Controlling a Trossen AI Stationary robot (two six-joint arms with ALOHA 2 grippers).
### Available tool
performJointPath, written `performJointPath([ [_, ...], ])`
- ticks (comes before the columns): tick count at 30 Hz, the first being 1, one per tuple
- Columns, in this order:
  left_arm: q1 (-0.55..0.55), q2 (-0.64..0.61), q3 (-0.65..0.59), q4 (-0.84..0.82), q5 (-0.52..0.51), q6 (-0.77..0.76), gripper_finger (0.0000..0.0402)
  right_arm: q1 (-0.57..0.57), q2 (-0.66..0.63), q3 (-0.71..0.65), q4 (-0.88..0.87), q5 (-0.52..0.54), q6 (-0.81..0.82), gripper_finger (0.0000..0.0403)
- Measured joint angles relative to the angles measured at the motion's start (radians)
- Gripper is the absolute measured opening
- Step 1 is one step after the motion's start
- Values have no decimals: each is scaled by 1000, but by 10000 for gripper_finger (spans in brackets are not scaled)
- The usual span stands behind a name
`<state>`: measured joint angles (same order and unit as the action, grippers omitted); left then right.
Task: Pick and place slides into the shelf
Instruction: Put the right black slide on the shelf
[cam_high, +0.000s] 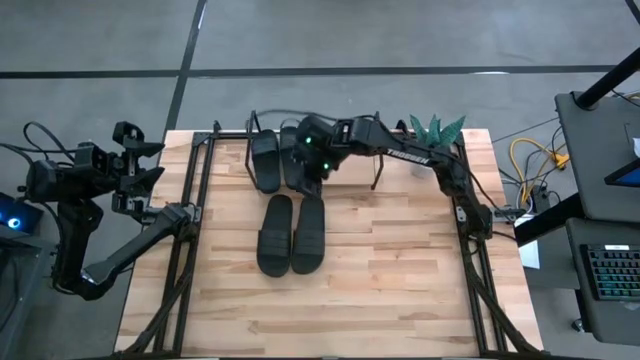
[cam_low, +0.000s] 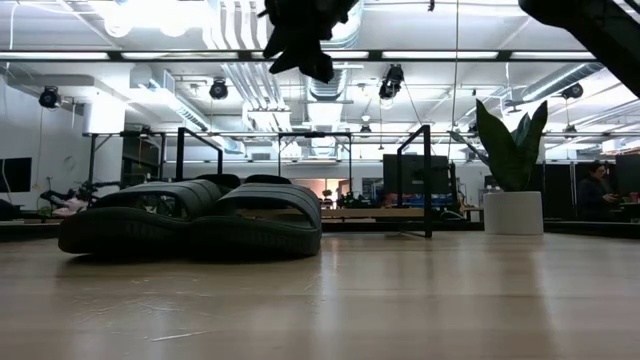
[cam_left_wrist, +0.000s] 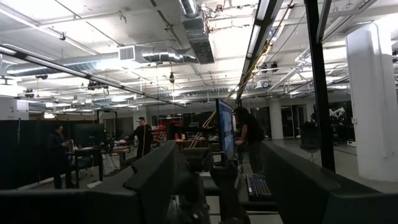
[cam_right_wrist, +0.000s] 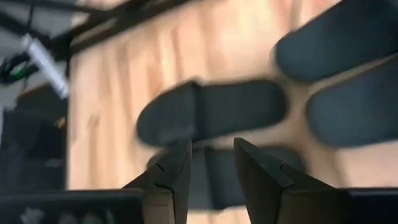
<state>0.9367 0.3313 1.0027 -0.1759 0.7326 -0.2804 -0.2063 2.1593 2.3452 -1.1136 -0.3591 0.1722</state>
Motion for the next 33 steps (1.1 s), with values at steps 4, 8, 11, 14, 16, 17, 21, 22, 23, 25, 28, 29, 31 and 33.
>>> performJointPath([
  [4, 0, 1, -2, 0, 0, -1, 217, 14, 1, -40, -38, -46, 4, 106],
  [8, 0, 1, -2, 0, 0, -2, 217, 24, 2, -87, -30, -78, 33, 113],
  [11, 0, 1, -3, 0, -1, -3, 217, 30, 1, -138, 18, -115, 64, 134],
  [14, 0, 2, -9, 0, -8, -4, 217, 36, 1, -196, 32, -129, 62, 165],
  [16, 0, 2, -13, 0, -16, -2, 217, 40, 1, -252, 59, -133, 56, 188],
  [17, 0, 2, -14, 1, -28, -2, 217, 42, 1, -281, 64, -137, 52, 199],
  [21, 0, 2, -16, 1, -66, -2, 217, 47, 2, -398, 116, -159, 1, 235],
  [22, 0, 2, -17, 1, -77, -1, 217, 47, 1, -425, 139, -175, -10, 242],
  [23, 0, 2, -19, 2, -89, -1, 217, 47, 1, -448, 165, -192, -14, 249],
  [25, 0, 2, -23, 0, -99, -2, 217, 48, 2, -493, 227, -207, -16, 259],
  [28, 0, 2, -31, 2, -102, -2, 217, 49, 1, -549, 315, -217, -35, 268],
  [29, 0, 2, -35, 1, -103, -2, 217, 49, 1, -565, 334, -217, -45, 270],
  [31, 0, 2, -43, 1, -104, -2, 217, 49, 1, -594, 370, -217, -65, 271],
  [33, 0, 2, -50, 1, -105, -2, 217, 49, 1, -617, 385, -217, -80, 271],
])
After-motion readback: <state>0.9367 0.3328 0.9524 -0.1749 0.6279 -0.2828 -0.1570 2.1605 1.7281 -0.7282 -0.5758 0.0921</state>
